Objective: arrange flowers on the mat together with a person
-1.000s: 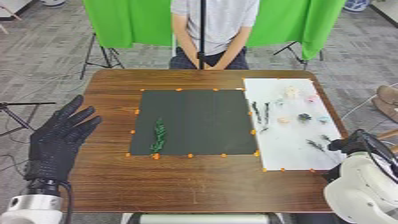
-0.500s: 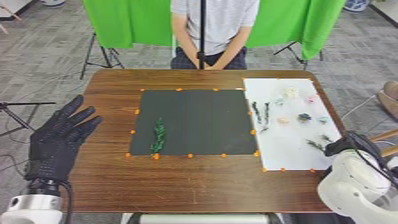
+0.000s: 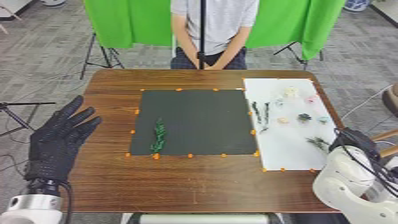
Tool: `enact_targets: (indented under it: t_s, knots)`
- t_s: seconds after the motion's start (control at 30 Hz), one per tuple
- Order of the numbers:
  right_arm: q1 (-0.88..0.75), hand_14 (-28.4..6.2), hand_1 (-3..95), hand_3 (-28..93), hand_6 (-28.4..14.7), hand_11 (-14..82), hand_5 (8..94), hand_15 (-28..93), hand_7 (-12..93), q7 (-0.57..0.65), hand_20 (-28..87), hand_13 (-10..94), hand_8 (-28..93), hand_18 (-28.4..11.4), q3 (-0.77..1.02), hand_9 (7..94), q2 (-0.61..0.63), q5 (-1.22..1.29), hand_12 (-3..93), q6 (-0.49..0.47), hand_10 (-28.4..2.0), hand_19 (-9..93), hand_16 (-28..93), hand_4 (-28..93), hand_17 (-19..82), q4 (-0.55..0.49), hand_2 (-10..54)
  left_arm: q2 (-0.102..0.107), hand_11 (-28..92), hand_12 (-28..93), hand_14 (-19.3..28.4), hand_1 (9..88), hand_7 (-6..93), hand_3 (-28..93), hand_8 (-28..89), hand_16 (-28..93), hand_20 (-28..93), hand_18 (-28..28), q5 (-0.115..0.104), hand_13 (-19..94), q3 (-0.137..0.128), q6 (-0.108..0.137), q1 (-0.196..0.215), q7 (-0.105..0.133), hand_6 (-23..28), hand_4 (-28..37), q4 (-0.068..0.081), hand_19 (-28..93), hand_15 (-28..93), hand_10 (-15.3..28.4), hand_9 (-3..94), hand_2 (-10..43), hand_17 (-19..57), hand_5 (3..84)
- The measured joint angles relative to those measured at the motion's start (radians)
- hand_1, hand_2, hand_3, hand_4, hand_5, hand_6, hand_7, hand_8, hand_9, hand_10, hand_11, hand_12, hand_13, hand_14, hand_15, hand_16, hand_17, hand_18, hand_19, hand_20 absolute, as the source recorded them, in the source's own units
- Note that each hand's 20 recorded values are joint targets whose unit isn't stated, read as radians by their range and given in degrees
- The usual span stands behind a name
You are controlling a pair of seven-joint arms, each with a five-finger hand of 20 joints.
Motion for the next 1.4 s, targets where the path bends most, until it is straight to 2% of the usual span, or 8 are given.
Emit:
enact_targets:
  t_s: [0.37, 0.63, 0.73, 0.9, 1.07, 1.23, 1.33, 1.4]
  knots:
    - [-0.057, -5.1, 59.5, 59, 1.1, 33.1, 89.9, 59, 14, -0.028, 15, 87, -1, -20.3, 0.010, 93.7, 0.004, -0.071, 16.4, 0.155, -9.6, 93, 18, -28, 50, -0.009, -9.5, 0.001, 19, 10, 22.8, 21.7, 9.3, 75, -8, -8, 14, 17.6, -0.002, 22, -0.006, 0.001, 0.013, 0.005, 7.4, -25.6, -0.001, 38, 45, 16.1, 32.3, 8.8, -8.8, 34.9]
    - [-0.052, -5.5, 57.1, 62, 1.8, 35.2, 90.6, 59, 14, -0.056, 18, 88, 0, -21.1, 0.022, 93.7, 0.001, -0.160, 16.1, 0.186, -9.8, 93, 20, -28, 50, -0.160, -9.5, -0.004, 19, 10, 22.9, 21.7, 9.3, 75, -8, -8, 14, 17.6, 0.000, 22, -0.031, 0.000, 0.024, 0.002, 7.4, -25.5, -0.010, 38, 45, 16.1, 32.2, 8.8, -8.8, 34.9]
    - [0.048, -5.5, 56.6, 62, 1.7, 35.7, 90.6, 59, 14, -0.096, 19, 88, 1, -21.4, -0.069, 93.7, -0.004, -0.162, 16.4, 0.195, -9.8, 93, 21, -28, 50, -0.205, -9.5, -0.005, 19, 10, 22.9, 21.7, 9.3, 75, -8, -8, 14, 17.6, 0.002, 22, -0.039, 0.000, 0.029, 0.001, 7.4, -25.5, -0.013, 38, 45, 16.1, 32.2, 8.8, -8.8, 34.9]
    - [0.293, -5.5, 57.1, 62, 1.2, 37.2, 91.3, 59, 15, -0.162, 21, 89, 1, -21.4, -0.312, 93.7, -0.038, -0.158, 16.5, 0.204, -9.9, 93, 21, -28, 50, -0.204, -9.5, -0.009, 19, 10, 22.9, 21.7, 9.3, 75, -8, -8, 14, 17.6, 0.010, 22, -0.042, 0.000, 0.023, -0.016, 7.3, -25.6, -0.014, 38, 45, 16.1, 32.2, 8.8, -8.8, 34.9]
    - [0.471, -5.7, 56.6, 62, 1.5, 37.7, 91.4, 59, 15, -0.176, 22, 89, 1, -21.5, -0.467, 93.7, -0.115, -0.139, 16.1, 0.217, -9.8, 93, 21, -28, 51, -0.161, -9.5, -0.009, 19, 10, 22.9, 21.7, 9.3, 75, -8, -8, 14, 17.6, 0.013, 22, -0.039, 0.003, 0.021, -0.018, 7.3, -25.5, -0.018, 38, 45, 16.2, 32.2, 8.8, -8.8, 34.9]
    - [0.667, -5.6, 56.2, 62, 1.6, 38.1, 91.5, 59, 15, -0.192, 22, 89, 1, -21.5, -0.676, 93.7, -0.200, -0.099, 16.0, 0.222, -9.8, 93, 21, -28, 51, -0.072, -9.5, -0.005, 19, 10, 22.8, 21.7, 9.2, 75, -8, -8, 14, 17.6, 0.012, 22, -0.033, 0.004, 0.024, -0.017, 7.4, -25.6, -0.021, 38, 45, 16.1, 32.3, 8.8, -8.8, 34.9]
    - [0.767, -5.7, 56.1, 62, 1.8, 38.2, 91.5, 59, 15, -0.201, 22, 89, 1, -21.5, -0.777, 93.7, -0.265, -0.049, 16.0, 0.223, -9.7, 93, 21, -28, 51, -0.008, -9.5, -0.006, 19, 10, 22.9, 21.7, 9.2, 75, -8, -8, 14, 17.6, 0.019, 22, -0.026, 0.002, 0.011, -0.035, 7.4, -25.5, -0.020, 38, 45, 16.1, 32.3, 8.8, -8.8, 34.9]
    - [0.804, -5.7, 56.0, 62, 1.8, 38.5, 91.5, 59, 15, -0.211, 22, 89, 1, -21.5, -0.803, 93.7, -0.313, -0.018, 16.1, 0.222, -9.7, 93, 21, -28, 51, 0.033, -9.5, -0.012, 19, 10, 22.8, 21.7, 9.3, 75, -8, -8, 14, 17.6, 0.028, 22, -0.023, 0.000, -0.007, -0.062, 7.3, -25.5, -0.019, 38, 45, 16.1, 32.3, 8.8, -8.8, 34.8]
